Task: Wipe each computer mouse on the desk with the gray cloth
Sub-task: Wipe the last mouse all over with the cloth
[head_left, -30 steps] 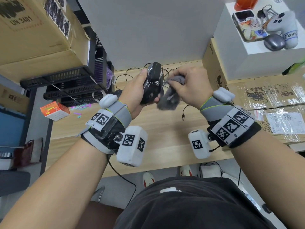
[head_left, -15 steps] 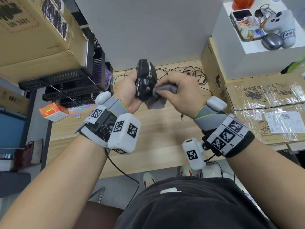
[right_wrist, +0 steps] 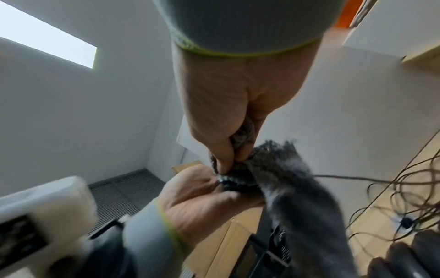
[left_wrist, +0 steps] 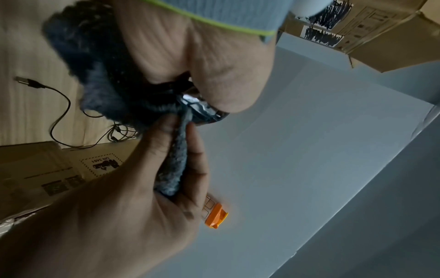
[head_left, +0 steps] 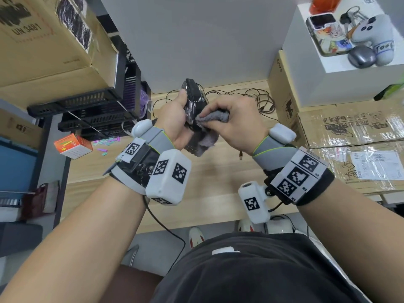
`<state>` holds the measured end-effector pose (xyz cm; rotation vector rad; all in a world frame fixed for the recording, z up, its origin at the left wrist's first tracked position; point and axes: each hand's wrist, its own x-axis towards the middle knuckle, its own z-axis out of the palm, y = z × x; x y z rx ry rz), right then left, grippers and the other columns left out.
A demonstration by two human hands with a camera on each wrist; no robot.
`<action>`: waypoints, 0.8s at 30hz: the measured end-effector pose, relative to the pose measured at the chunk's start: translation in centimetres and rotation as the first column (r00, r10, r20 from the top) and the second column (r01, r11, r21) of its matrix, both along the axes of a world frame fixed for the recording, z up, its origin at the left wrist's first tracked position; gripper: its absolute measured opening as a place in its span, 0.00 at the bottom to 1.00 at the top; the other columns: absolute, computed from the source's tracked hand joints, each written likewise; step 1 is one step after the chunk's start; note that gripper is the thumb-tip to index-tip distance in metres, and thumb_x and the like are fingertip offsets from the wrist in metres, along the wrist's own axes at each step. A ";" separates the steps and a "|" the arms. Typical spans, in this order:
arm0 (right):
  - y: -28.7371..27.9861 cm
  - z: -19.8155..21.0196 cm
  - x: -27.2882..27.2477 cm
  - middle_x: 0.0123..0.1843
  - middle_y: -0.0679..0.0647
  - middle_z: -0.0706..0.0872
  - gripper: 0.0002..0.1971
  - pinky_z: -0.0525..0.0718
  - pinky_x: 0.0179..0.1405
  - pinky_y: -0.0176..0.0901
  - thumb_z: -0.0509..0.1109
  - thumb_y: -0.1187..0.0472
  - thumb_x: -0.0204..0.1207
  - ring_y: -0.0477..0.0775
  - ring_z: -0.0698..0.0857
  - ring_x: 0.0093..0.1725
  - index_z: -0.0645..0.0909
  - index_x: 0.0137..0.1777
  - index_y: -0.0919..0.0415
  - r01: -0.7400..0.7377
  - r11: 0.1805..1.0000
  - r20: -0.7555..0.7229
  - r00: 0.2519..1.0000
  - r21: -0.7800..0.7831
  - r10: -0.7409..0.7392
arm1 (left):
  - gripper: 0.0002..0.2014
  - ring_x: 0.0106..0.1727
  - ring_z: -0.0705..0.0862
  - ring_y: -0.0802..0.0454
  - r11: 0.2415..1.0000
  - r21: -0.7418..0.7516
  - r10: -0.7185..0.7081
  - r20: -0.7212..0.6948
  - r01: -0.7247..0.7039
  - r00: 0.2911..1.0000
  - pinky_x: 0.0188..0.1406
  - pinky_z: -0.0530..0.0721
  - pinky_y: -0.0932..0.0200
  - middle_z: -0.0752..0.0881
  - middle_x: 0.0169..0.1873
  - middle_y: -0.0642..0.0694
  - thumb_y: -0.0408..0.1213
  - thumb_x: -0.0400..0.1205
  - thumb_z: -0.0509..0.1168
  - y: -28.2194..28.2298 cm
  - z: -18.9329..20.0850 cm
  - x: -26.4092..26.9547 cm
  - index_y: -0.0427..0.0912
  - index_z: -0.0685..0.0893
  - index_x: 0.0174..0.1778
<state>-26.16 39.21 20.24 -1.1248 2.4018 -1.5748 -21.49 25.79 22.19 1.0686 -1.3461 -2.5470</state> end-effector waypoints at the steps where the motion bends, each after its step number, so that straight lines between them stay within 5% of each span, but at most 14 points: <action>1: -0.3 0.2 0.5 0.38 0.46 0.90 0.05 0.82 0.44 0.36 0.82 0.60 0.66 0.45 0.87 0.38 0.90 0.41 0.53 -0.041 0.999 -0.015 0.999 0.002 0.041 | 0.24 0.49 0.87 0.41 1.000 -0.011 -0.012 0.000 0.012 1.000 0.41 0.90 0.52 0.86 0.53 0.34 0.47 0.94 0.49 0.1 0.0 -0.1 0.30 0.81 0.65; 4: -0.9 0.3 1.0 0.37 0.45 0.88 0.05 0.78 0.42 0.28 0.80 0.62 0.66 0.42 0.84 0.36 0.89 0.42 0.55 -0.083 0.997 -0.059 0.995 0.012 0.083 | 0.21 0.42 0.88 0.44 0.999 -0.042 -0.031 0.008 0.031 0.999 0.39 0.88 0.54 0.87 0.46 0.38 0.47 0.94 0.49 0.3 -0.2 -0.2 0.37 0.82 0.54; 8: -0.3 0.2 -1.3 0.39 0.46 0.86 0.04 0.77 0.45 0.30 0.80 0.60 0.68 0.42 0.83 0.41 0.89 0.42 0.55 0.087 0.993 -0.024 0.996 -0.081 -0.089 | 0.21 0.52 0.87 0.42 0.998 -0.003 -0.056 -0.007 0.056 0.998 0.63 0.83 0.44 0.86 0.58 0.36 0.48 0.94 0.46 0.5 -0.1 0.1 0.39 0.81 0.62; 12: -1.0 -0.1 0.6 0.39 0.50 0.85 0.05 0.78 0.42 0.35 0.81 0.64 0.65 0.45 0.82 0.40 0.89 0.39 0.57 -0.094 0.995 -0.135 0.986 0.014 0.095 | 0.21 0.41 0.89 0.46 0.999 0.045 -0.001 -0.027 0.002 1.000 0.38 0.90 0.54 0.88 0.44 0.39 0.46 0.94 0.48 0.2 0.0 0.0 0.36 0.82 0.54; 17: -0.7 -0.2 -1.1 0.35 0.44 0.84 0.06 0.75 0.40 0.33 0.83 0.56 0.65 0.42 0.80 0.37 0.89 0.39 0.54 0.043 0.999 0.009 0.999 -0.029 -0.043 | 0.27 0.61 0.86 0.38 0.998 0.067 0.008 -0.059 -0.004 0.998 0.50 0.91 0.47 0.83 0.69 0.29 0.47 0.94 0.47 -0.2 0.1 -0.2 0.28 0.75 0.77; 21: -1.2 -0.3 0.1 0.36 0.42 0.84 0.05 0.77 0.42 0.36 0.82 0.58 0.64 0.43 0.82 0.38 0.90 0.37 0.52 -0.070 0.992 -0.104 0.991 0.103 0.080 | 0.26 0.60 0.87 0.40 0.996 0.080 0.030 -0.062 -0.025 0.998 0.54 0.92 0.48 0.84 0.67 0.31 0.46 0.94 0.50 -0.6 -0.5 -0.2 0.27 0.74 0.78; 24: -0.7 -0.3 -1.0 0.33 0.41 0.85 0.06 0.73 0.40 0.24 0.84 0.55 0.63 0.35 0.81 0.34 0.90 0.37 0.51 0.021 0.997 -0.040 0.999 0.080 -0.018 | 0.27 0.60 0.87 0.40 0.998 0.067 0.011 -0.067 -0.007 0.998 0.55 0.90 0.46 0.84 0.68 0.32 0.48 0.94 0.48 -0.7 -0.7 -0.4 0.29 0.75 0.78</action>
